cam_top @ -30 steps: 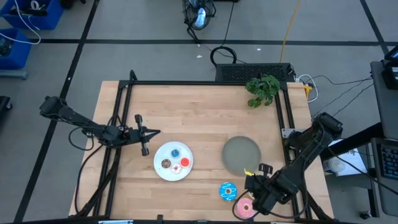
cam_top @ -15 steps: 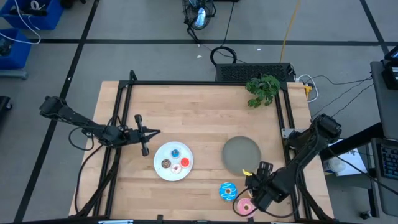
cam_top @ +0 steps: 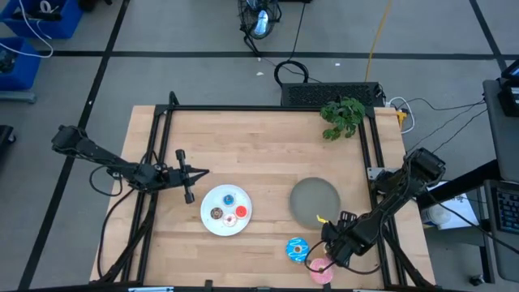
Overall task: Pick & Place donuts
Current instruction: Put the large black donut on the gray plate
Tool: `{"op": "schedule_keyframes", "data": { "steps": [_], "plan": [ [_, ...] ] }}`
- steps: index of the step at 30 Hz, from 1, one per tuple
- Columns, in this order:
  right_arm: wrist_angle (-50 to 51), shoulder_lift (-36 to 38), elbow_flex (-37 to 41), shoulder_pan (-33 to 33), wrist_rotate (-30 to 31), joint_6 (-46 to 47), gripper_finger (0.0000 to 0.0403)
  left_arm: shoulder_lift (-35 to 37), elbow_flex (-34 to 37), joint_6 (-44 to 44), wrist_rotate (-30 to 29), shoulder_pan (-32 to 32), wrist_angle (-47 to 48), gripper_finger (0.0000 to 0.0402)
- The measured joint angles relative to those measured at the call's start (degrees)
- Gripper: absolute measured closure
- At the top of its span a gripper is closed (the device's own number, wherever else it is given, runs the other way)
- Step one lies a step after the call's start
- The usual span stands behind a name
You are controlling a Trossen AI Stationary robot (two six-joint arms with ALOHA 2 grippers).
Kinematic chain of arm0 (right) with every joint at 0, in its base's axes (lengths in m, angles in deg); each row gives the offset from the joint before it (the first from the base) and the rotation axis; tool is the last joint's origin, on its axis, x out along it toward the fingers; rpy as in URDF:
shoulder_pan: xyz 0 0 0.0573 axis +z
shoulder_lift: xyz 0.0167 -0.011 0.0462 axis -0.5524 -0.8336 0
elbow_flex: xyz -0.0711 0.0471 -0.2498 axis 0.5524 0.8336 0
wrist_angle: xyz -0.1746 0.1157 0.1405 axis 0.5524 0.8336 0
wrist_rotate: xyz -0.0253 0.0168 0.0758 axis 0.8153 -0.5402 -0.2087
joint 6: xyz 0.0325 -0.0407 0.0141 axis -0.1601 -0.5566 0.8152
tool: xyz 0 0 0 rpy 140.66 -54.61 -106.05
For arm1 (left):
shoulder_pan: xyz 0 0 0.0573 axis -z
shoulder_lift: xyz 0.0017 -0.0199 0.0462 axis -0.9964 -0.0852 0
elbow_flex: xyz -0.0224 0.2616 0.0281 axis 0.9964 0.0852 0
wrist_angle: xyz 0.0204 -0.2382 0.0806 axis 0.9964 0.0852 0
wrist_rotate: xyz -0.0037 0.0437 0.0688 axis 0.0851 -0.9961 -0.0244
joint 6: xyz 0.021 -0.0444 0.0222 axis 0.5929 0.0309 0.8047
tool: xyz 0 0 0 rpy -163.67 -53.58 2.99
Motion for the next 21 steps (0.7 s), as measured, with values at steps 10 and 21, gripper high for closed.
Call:
{"op": "schedule_keyframes", "data": {
  "steps": [10, 21],
  "plan": [
    [-3.83, 0.09, 2.4, 0.02, -0.57, -0.7, 0.0197, 0.0, 0.0, -0.21, 0.04, 0.0, 0.07, 0.0396],
    [-3.07, 3.89, 2.78, -1.35, -1.62, -3.28, 0.0375, -0.01, 0.0, 0.13, 0.05, 0.0, -0.2, 0.0396]
  ]
}}
